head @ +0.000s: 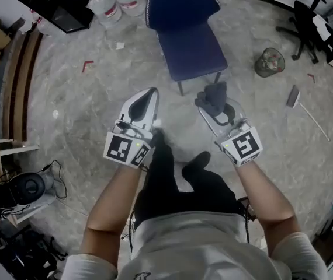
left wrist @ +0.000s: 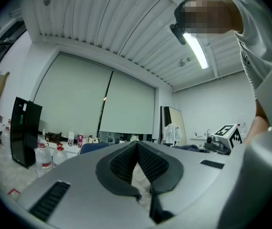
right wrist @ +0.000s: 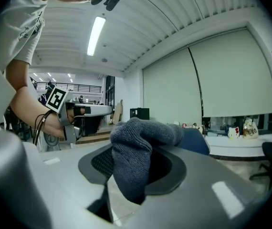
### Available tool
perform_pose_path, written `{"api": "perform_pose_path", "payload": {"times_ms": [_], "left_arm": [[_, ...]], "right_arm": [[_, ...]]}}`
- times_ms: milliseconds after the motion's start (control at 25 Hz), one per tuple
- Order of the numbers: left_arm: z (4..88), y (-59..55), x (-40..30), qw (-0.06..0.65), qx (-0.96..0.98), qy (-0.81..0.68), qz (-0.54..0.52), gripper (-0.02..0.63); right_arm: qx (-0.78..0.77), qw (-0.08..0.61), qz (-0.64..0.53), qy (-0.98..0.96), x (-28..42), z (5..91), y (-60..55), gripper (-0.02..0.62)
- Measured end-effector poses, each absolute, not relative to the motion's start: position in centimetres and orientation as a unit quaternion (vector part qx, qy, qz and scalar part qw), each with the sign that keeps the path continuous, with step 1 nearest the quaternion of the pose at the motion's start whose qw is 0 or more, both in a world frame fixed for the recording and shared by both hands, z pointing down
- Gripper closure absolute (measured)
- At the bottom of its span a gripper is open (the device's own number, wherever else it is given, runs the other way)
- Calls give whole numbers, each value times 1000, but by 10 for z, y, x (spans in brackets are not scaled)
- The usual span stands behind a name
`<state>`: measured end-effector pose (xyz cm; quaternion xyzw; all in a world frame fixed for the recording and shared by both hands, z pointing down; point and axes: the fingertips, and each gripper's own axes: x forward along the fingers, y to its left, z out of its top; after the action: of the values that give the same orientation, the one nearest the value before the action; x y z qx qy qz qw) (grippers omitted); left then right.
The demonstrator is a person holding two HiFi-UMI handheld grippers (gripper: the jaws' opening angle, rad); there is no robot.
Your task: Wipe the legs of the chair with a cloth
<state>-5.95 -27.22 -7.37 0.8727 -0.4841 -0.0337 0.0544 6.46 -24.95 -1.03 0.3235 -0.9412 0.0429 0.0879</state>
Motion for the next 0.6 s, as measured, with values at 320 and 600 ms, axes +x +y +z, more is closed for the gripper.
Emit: {"api": "perform_pose_path", "payload": {"times_ms": [320,600], "left_arm": [[199,-386,-64,90,880,-465,-23,600],[393,-431,-53,80,919,-387,-14,600]], "right_arm": [[295,141,121,-937,37,315,-316,448],[316,195,132,-919,6,625,-364,446]]}}
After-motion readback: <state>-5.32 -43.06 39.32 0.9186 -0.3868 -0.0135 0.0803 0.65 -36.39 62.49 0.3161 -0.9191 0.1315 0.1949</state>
